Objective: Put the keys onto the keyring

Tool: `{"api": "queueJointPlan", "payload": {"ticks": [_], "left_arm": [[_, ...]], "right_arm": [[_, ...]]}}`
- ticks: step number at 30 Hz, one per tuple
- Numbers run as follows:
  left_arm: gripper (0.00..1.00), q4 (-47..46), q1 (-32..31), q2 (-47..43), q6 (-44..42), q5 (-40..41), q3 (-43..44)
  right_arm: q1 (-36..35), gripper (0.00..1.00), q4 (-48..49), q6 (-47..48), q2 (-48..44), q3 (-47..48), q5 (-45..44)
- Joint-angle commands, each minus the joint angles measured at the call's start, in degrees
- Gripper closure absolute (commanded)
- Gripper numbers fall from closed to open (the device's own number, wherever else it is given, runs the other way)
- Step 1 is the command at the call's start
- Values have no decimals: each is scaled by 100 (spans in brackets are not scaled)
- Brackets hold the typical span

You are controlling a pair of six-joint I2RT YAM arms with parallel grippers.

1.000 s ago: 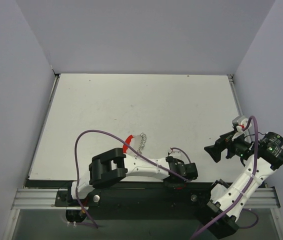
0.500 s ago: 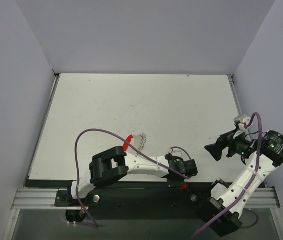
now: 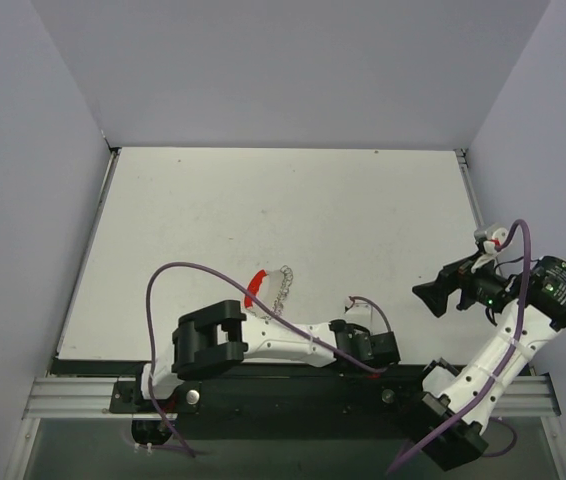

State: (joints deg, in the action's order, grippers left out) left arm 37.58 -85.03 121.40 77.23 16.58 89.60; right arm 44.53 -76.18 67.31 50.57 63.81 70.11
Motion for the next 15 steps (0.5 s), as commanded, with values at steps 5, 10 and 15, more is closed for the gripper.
{"api": "queueJointPlan", "payload": {"ticks": [5,10,15], "left_arm": [[100,-533,-66,-1311,-156,961,-347],[100,-199,-57,-1356,-138,971,-330],[60,695,-57,-751,-226,452,337]], "right_arm": [[-32,0,-1109,-218,85,456,469],[-41,0,-1118,-332,260,606,504],[-85,0,-1118,-411,384,746,530]]}}
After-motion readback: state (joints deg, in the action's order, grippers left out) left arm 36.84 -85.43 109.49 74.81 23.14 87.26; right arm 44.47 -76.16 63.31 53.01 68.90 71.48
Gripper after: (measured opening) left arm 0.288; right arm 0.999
